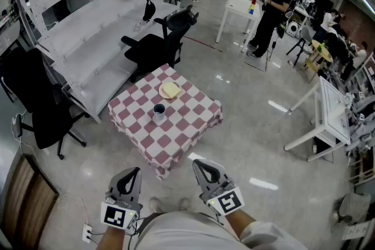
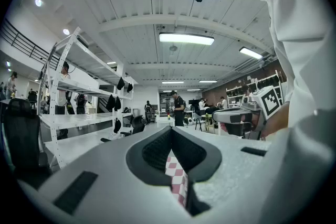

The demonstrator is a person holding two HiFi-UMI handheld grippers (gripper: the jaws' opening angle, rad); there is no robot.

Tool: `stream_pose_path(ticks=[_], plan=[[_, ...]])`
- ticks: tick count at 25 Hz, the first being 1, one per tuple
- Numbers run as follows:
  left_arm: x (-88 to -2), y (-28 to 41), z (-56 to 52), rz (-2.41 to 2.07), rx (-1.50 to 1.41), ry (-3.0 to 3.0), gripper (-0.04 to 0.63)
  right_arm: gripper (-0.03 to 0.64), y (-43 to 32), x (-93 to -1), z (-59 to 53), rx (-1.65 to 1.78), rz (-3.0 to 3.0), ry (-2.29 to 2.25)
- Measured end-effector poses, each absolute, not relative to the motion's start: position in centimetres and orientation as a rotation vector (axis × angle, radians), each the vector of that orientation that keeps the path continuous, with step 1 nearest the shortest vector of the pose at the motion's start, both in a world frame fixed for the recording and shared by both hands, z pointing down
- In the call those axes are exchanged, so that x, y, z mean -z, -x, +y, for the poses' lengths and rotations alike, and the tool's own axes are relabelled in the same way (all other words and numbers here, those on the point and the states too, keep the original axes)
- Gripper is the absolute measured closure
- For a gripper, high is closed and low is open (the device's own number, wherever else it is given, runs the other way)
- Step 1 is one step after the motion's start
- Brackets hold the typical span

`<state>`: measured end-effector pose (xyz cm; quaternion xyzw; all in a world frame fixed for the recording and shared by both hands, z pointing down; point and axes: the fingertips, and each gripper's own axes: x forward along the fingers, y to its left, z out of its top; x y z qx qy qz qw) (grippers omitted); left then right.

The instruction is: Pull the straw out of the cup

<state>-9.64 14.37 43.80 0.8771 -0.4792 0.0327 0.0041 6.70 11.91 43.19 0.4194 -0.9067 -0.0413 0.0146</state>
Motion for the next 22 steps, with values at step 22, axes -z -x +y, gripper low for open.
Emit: stream_pose_path(ticks=[22], plan=[[-42.7,9.1,12.1,-1.537,-0.101,-2.788,0.592,0.614,-7.9,-42.4,9.5,0.165,-2.827,-1.299]])
